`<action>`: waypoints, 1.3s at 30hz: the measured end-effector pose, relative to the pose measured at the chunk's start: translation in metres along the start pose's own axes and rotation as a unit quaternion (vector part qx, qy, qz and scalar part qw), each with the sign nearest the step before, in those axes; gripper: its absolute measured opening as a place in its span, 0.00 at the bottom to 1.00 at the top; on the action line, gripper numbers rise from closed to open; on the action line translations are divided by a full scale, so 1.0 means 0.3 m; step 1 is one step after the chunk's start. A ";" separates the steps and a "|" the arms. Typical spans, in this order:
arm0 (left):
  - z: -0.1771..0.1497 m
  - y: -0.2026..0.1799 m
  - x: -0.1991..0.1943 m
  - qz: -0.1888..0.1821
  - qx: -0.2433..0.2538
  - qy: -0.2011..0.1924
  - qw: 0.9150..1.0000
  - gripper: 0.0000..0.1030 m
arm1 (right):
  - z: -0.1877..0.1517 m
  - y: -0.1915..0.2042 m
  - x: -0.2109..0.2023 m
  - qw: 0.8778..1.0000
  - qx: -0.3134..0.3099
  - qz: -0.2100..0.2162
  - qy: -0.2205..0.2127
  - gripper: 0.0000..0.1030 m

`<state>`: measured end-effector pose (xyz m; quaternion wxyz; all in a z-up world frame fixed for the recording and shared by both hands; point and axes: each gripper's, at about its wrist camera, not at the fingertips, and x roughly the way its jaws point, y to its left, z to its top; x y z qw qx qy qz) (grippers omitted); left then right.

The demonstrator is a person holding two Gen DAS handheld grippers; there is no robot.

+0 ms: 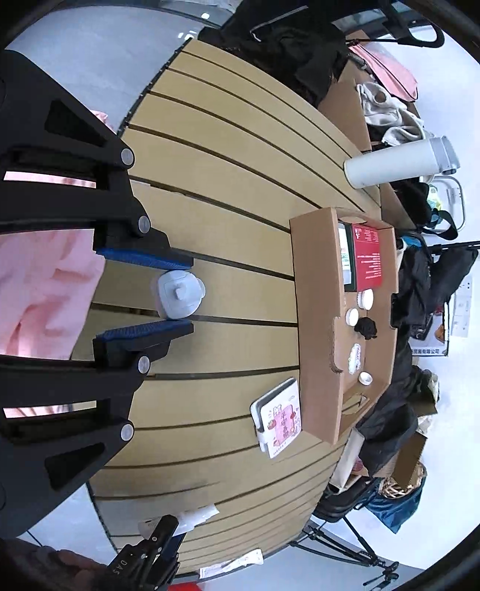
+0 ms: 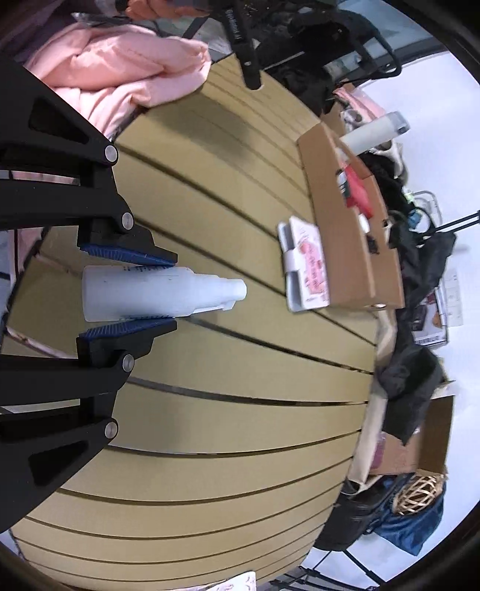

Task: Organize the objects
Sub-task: 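Lower both bottles into the tray and open both grippers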

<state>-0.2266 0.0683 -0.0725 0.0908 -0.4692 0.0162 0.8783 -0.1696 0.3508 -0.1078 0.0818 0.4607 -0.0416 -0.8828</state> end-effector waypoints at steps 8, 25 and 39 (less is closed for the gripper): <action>0.180 0.009 -0.071 -0.070 0.006 -0.046 0.996 0.23 | 0.181 0.089 -0.118 0.997 -0.023 0.035 -0.070 0.30; 0.798 0.025 0.586 -0.064 -0.029 0.063 0.996 0.23 | 0.928 0.103 0.465 1.000 -0.008 -0.005 -0.009 0.30; 0.845 0.050 0.579 -0.060 -0.004 0.058 0.997 0.65 | 0.947 0.038 0.494 0.999 0.011 -0.032 -0.010 0.70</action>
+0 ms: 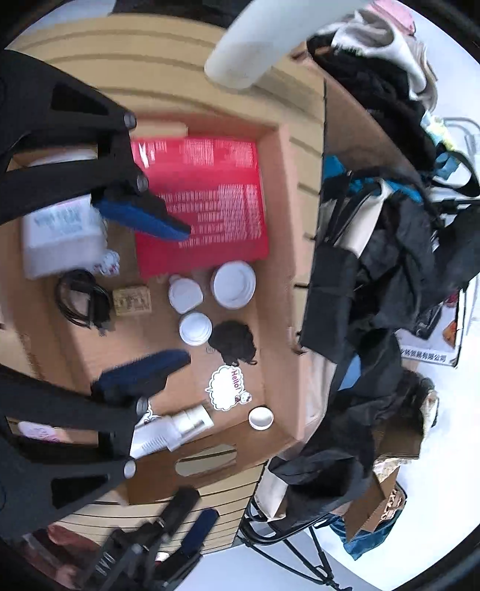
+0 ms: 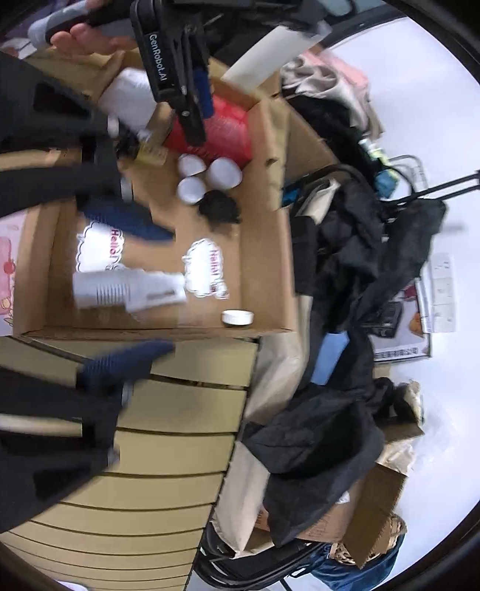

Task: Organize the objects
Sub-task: 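Lower both bottles into the tray and open both grippers, then withdraw both grippers from the tray toward the pink card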

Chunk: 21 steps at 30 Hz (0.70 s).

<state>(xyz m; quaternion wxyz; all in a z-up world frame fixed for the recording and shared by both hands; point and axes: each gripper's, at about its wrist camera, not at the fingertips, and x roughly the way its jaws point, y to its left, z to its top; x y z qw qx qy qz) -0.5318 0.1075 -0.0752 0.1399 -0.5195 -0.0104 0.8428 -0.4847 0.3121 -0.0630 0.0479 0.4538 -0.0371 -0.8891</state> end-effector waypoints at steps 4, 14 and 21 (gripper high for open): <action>-0.021 0.020 -0.160 0.043 0.017 -0.030 0.998 0.81 | 0.035 -0.029 -0.119 1.000 0.008 0.007 -0.015 0.70; -0.307 0.001 -0.491 0.105 0.041 -0.075 0.991 0.91 | -0.049 -0.025 -0.452 0.999 -0.021 0.005 -0.030 0.70; -0.649 -0.043 -0.687 0.064 0.026 -0.110 0.992 1.00 | -0.362 0.057 -0.636 0.997 -0.052 0.052 -0.035 0.70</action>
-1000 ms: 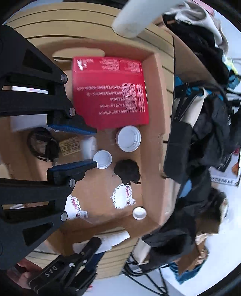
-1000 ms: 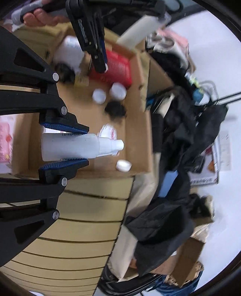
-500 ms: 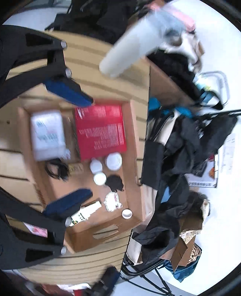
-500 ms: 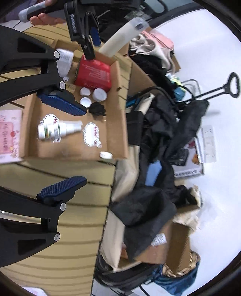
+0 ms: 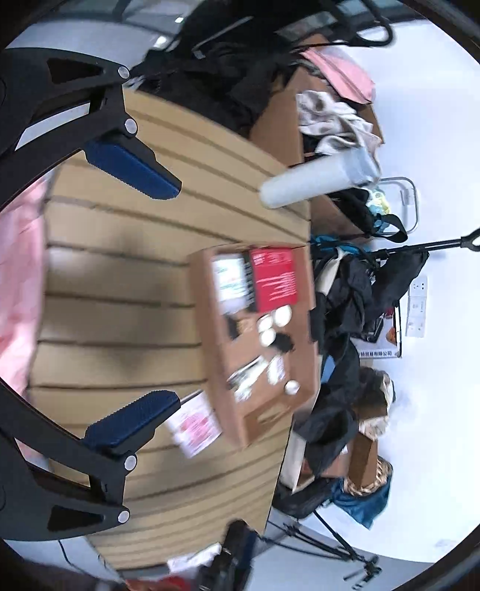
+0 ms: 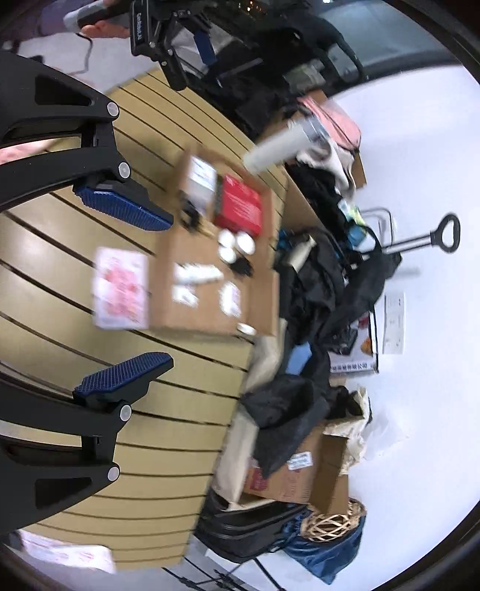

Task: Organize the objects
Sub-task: 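Withdraw both grippers from the tray toward the pink card, then close both grippers on the edge of the pink printed card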

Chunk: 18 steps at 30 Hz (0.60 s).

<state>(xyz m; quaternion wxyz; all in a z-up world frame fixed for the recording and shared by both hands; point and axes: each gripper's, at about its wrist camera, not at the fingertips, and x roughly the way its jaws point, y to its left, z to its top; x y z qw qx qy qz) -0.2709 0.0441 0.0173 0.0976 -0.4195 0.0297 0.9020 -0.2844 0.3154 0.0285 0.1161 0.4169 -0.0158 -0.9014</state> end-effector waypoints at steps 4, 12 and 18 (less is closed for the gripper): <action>-0.176 -0.020 -0.062 -0.013 -0.018 0.005 1.000 1.00 | -0.239 0.035 -0.071 0.999 0.031 0.043 -0.009 0.70; -0.288 -0.130 -0.020 -0.008 0.010 0.048 0.999 1.00 | -0.490 -0.014 -0.029 0.995 0.076 0.058 0.042 0.70; -0.262 -0.151 0.017 -0.033 -0.002 0.043 0.999 0.99 | -0.448 -0.069 -0.047 0.996 0.076 0.042 0.019 0.70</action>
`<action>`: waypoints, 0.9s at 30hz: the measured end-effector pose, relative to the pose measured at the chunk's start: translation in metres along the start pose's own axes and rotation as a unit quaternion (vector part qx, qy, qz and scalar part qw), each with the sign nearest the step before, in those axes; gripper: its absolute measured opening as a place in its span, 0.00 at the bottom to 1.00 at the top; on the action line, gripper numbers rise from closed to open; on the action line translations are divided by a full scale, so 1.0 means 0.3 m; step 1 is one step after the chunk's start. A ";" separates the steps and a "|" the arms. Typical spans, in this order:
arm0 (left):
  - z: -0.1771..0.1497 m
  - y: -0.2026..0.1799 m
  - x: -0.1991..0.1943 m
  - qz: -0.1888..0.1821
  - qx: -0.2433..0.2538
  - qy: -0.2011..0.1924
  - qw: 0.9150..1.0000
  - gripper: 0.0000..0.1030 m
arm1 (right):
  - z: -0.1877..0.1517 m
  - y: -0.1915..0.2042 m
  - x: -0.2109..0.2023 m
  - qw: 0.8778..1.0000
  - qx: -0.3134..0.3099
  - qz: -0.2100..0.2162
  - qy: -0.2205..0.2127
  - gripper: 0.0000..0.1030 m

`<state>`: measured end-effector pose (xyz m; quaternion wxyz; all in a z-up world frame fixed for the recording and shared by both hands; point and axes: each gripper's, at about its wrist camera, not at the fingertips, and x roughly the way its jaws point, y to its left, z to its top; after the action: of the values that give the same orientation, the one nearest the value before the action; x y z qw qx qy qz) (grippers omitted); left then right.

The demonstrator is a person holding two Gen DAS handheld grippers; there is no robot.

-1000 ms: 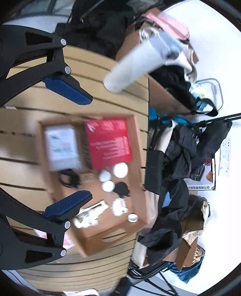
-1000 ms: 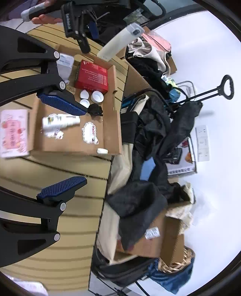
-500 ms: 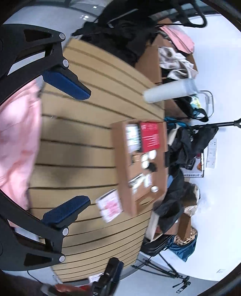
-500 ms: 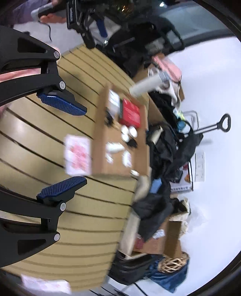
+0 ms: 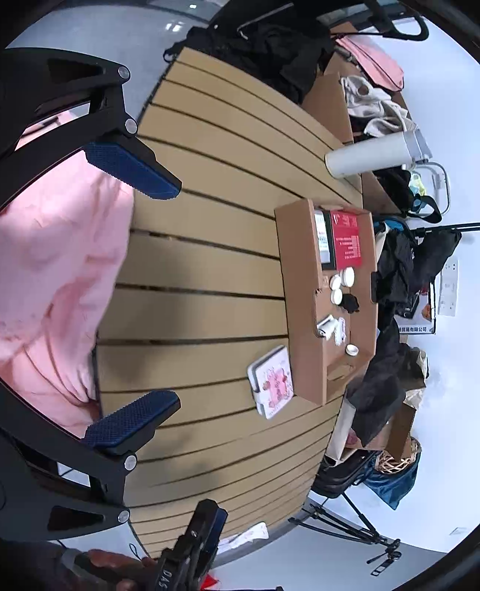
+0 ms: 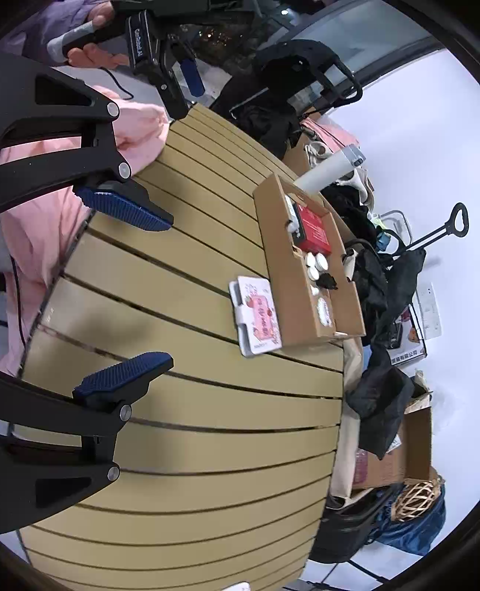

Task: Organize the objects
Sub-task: 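Close both grippers on the edge of the pink printed card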

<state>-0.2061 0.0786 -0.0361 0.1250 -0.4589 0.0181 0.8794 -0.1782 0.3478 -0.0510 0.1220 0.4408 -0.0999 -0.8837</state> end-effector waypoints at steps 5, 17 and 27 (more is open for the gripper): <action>0.092 -0.027 0.157 -0.091 -0.028 0.033 0.995 0.98 | 0.068 -0.054 0.116 1.000 0.011 0.013 0.018 0.70; 0.275 -0.161 0.589 -0.090 -0.039 0.082 0.992 0.57 | 0.304 -0.130 0.518 0.998 -0.021 -0.021 0.055 0.58; 0.273 -0.158 0.686 -0.118 -0.057 0.101 0.986 0.49 | 0.322 -0.189 0.632 0.998 -0.009 0.013 0.063 0.46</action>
<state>-0.3732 0.1783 -0.1518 0.1993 -0.5508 -0.0744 0.8070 -0.3735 0.3507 -0.1531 0.1438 0.4931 -0.0897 -0.8533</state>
